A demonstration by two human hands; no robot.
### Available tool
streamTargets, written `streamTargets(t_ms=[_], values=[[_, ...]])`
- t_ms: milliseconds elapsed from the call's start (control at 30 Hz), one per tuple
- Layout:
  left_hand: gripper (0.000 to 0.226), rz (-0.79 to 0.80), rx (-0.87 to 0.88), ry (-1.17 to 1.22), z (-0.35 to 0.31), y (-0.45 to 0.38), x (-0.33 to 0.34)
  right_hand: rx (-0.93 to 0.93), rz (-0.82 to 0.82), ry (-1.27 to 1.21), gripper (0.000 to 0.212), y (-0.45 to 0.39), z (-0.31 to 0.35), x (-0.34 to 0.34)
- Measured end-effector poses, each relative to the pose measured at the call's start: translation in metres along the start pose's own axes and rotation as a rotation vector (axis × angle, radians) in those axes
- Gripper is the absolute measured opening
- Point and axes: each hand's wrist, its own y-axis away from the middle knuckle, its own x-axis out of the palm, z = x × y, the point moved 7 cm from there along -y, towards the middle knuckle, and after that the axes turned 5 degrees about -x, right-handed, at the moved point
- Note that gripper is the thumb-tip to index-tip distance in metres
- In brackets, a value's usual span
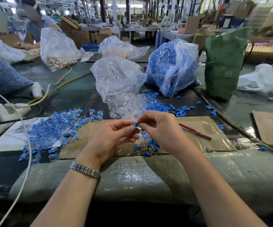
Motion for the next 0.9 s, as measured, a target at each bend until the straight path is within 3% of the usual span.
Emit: streamTargets(t_ms=[133, 200, 300, 400, 500, 600, 700, 800, 900], values=[[0.026, -0.018, 0.006, -0.003, 0.002, -0.002, -0.004, 0.011, 0.032, 0.010, 0.010, 0.000, -0.001, 0.001], [0.025, -0.022, 0.003, 0.025, 0.003, -0.003, -0.006, 0.059, 0.036, 0.040, 0.020, -0.001, -0.008, -0.003], [0.025, -0.026, 0.006, 0.052, 0.004, -0.004, -0.010, 0.284, 0.014, 0.430, 0.044, -0.001, -0.037, -0.026], [0.027, -0.030, 0.012, 0.073, 0.004, -0.005, -0.011, 0.622, 0.166, 0.778, 0.062, 0.009, -0.071, -0.047], [0.027, -0.045, 0.022, 0.119, 0.002, -0.005, -0.011, 0.688, 0.282, 0.782, 0.044, 0.014, -0.082, -0.047], [0.029, -0.047, 0.025, 0.135, 0.001, -0.005, -0.011, 0.626, 0.264, 0.837, 0.028, 0.009, -0.075, -0.046], [0.032, -0.060, 0.027, 0.143, 0.000, -0.004, -0.010, 0.616, 0.209, 0.789, 0.027, 0.005, -0.071, -0.046], [0.033, -0.083, 0.043, 0.165, -0.001, -0.004, -0.013, 0.612, 0.096, 0.509, 0.026, 0.002, -0.062, -0.048], [0.031, -0.111, 0.069, 0.201, -0.003, -0.004, -0.018, 0.569, 0.234, 0.151, 0.023, 0.002, -0.041, -0.033]])
